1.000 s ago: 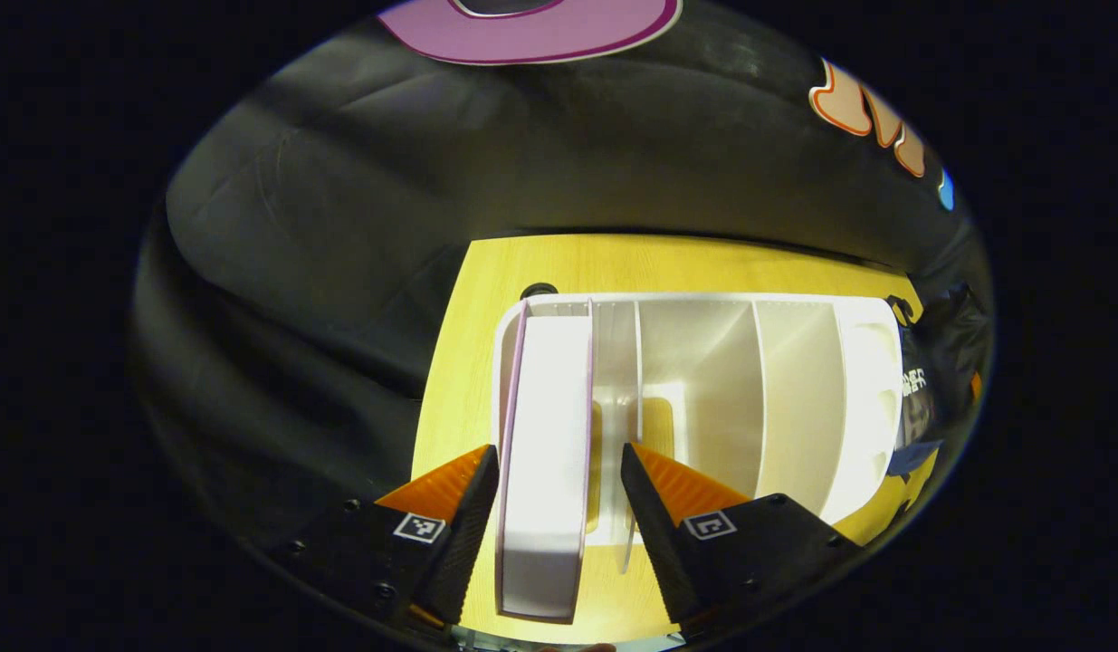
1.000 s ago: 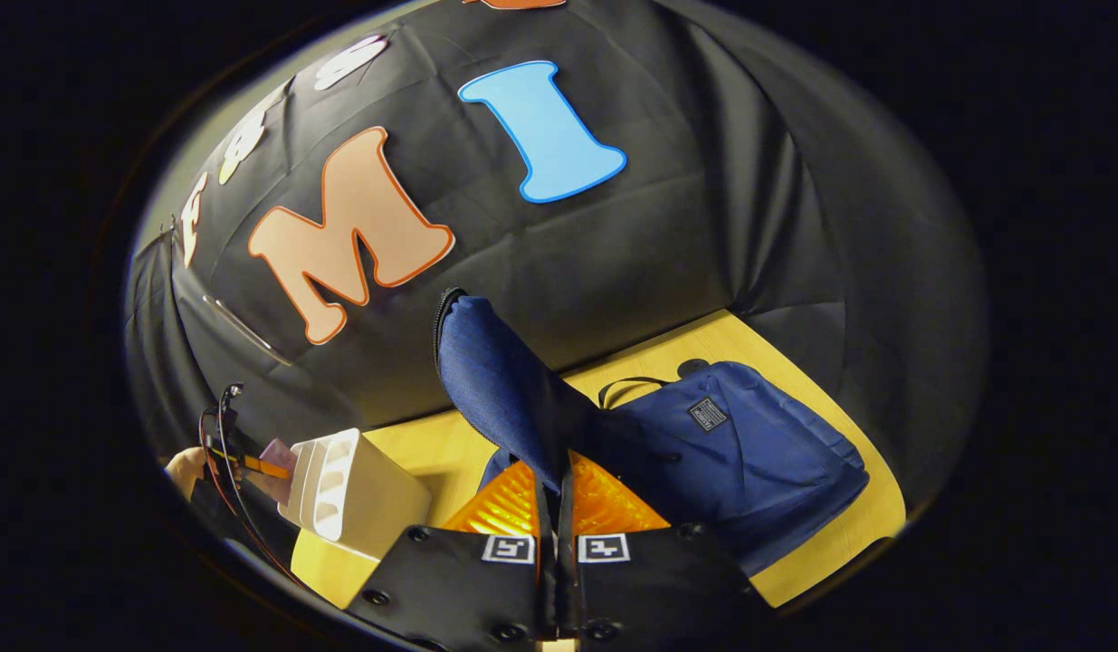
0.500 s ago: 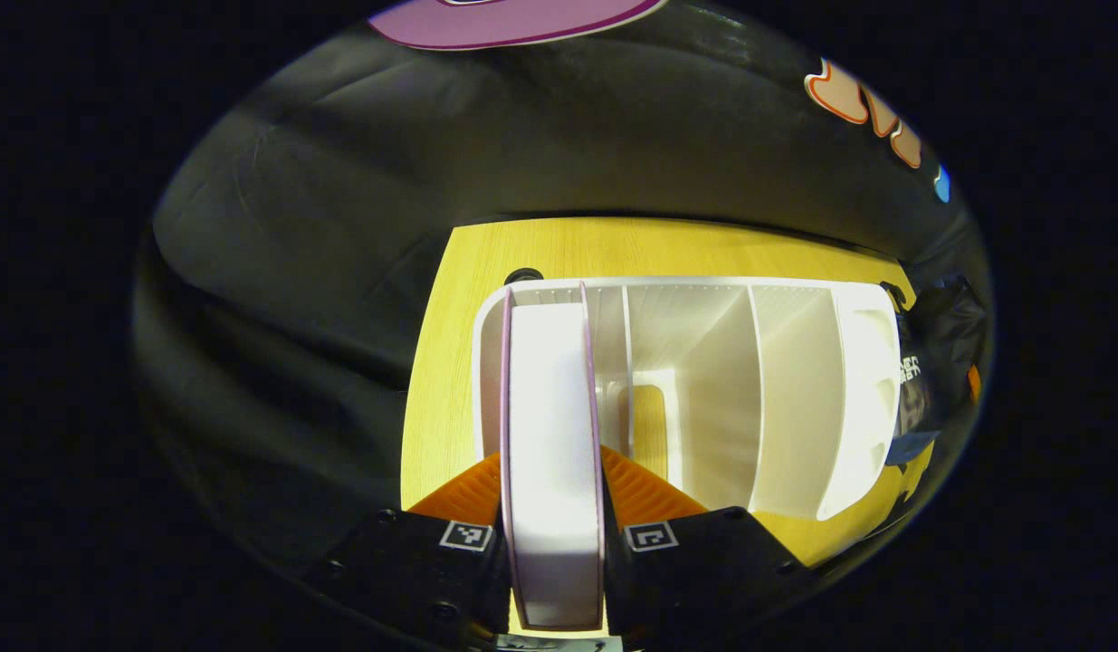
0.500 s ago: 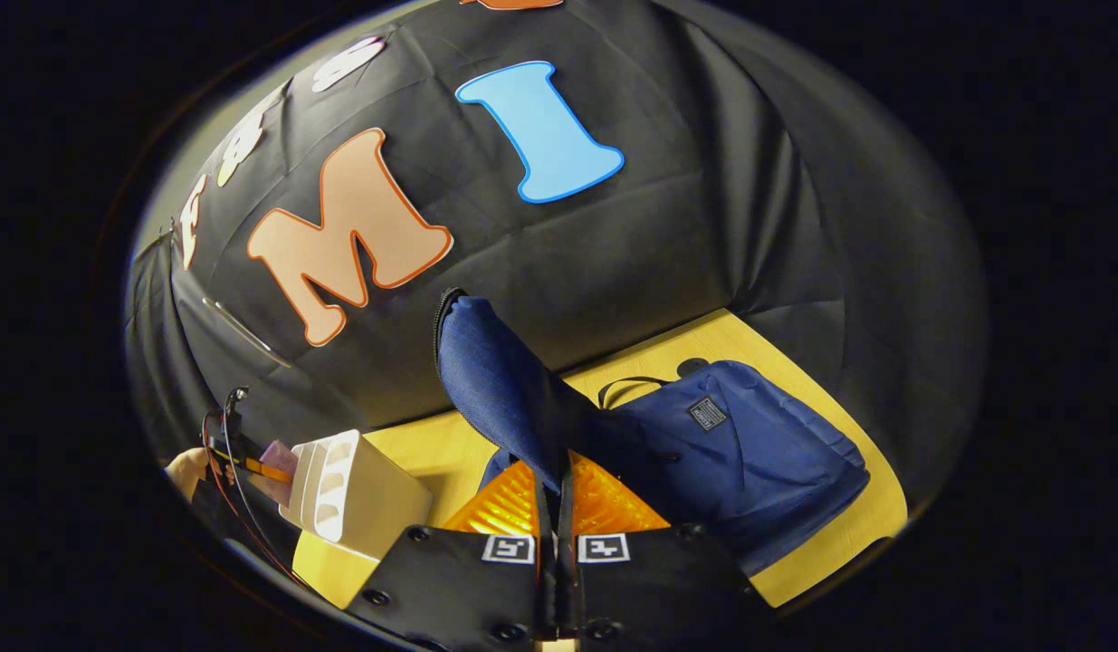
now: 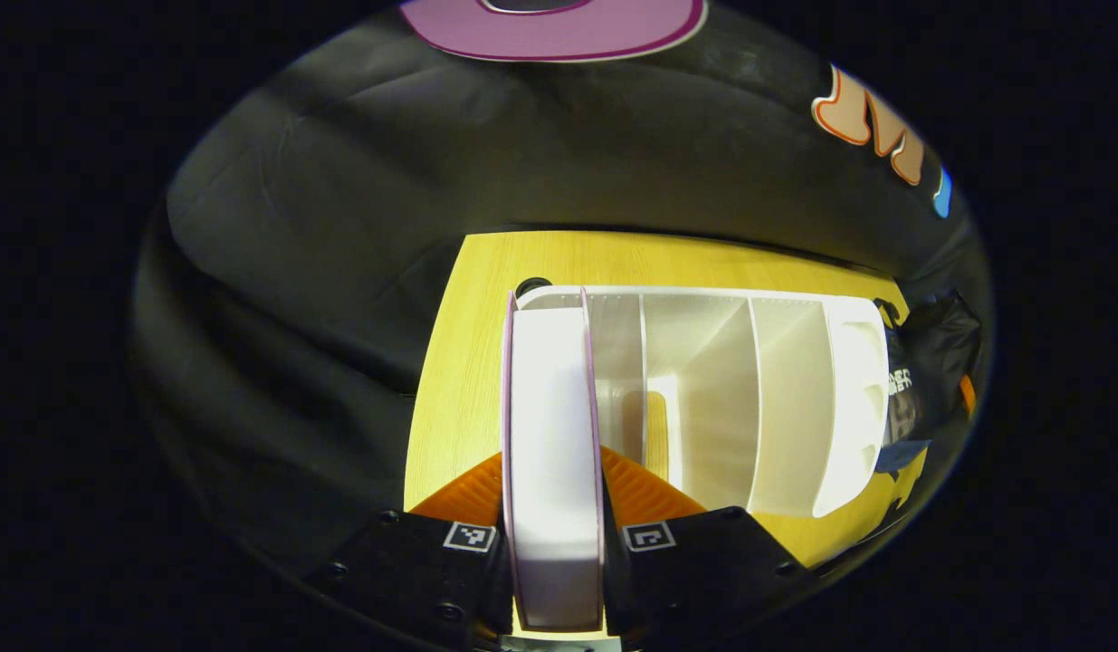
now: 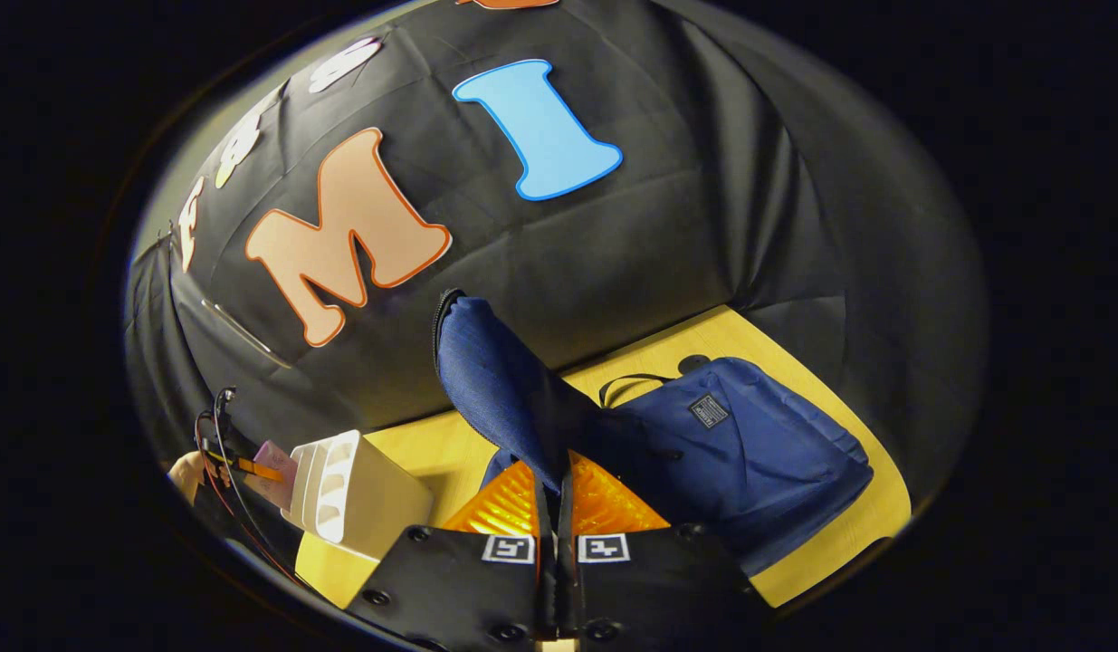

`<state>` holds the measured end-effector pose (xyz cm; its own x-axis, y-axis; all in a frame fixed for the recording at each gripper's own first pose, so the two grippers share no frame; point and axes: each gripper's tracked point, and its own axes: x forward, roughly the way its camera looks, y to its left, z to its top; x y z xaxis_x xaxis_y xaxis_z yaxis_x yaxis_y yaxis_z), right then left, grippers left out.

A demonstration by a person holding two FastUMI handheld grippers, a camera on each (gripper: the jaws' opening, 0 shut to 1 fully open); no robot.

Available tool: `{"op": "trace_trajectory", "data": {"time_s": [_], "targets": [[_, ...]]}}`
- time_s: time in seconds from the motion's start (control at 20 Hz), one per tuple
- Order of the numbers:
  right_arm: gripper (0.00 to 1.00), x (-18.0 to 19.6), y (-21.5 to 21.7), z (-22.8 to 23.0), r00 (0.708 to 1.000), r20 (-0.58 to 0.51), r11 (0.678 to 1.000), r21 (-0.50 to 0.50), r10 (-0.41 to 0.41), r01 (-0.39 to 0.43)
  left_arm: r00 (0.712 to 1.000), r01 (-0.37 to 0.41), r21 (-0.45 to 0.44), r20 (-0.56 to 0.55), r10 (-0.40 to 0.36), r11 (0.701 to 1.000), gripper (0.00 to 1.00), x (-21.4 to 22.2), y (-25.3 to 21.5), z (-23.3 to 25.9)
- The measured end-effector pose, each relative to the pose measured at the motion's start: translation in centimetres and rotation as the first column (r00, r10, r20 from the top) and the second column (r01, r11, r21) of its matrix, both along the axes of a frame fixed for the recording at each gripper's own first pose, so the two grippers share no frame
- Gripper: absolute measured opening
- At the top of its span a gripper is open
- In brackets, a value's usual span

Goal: Open the schoolbag, grab two books from the bookshelf and put them into the schoolbag.

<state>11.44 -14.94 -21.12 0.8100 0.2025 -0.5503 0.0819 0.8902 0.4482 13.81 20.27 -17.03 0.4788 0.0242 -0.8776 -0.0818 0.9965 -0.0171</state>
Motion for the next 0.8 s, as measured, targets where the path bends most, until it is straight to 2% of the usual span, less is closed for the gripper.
{"op": "trace_trajectory", "data": {"time_s": [0.2, 0.3, 0.35, 0.5, 0.75, 0.8], "targets": [[0.02, -0.1, -0.3, 0.1, 1.0, 0.001, 1.0, 0.004, -0.004, 0.004, 0.992, -0.064, -0.046, 0.102, 0.068, 0.997, 0.35, 0.8, 0.8, 3.6], [0.05, -0.2, -0.3, 0.0, 1.0, 0.001, 1.0, 0.004, -0.005, 0.005, 0.984, -0.082, -0.074, 0.154, 0.092, 0.994, 0.35, 1.2, 0.8, 5.3], [0.02, -0.3, -0.3, 0.0, 1.0, 0.001, 1.0, 0.006, -0.006, 0.006, 0.979, -0.083, -0.081, 0.179, 0.097, 0.993, 0.35, 1.5, 0.9, 6.2], [0.05, -0.3, -0.5, 0.1, 1.0, 0.002, 1.0, 0.008, -0.008, 0.008, 0.963, -0.081, -0.091, 0.248, 0.101, 0.993, 0.35, 1.6, 0.8, 9.1], [0.05, -0.3, -0.6, 0.1, 1.0, 0.005, 1.0, 0.011, -0.011, 0.011, 0.927, -0.077, -0.147, 0.354, 0.125, 0.986, 0.35, 2.1, -0.1, 14.3], [0.02, -0.2, -0.7, 0.2, 1.0, 0.006, 1.0, 0.012, -0.013, 0.013, 0.918, -0.076, -0.158, 0.374, 0.131, 0.984, 0.34, 2.3, -0.1, 15.1]]}}
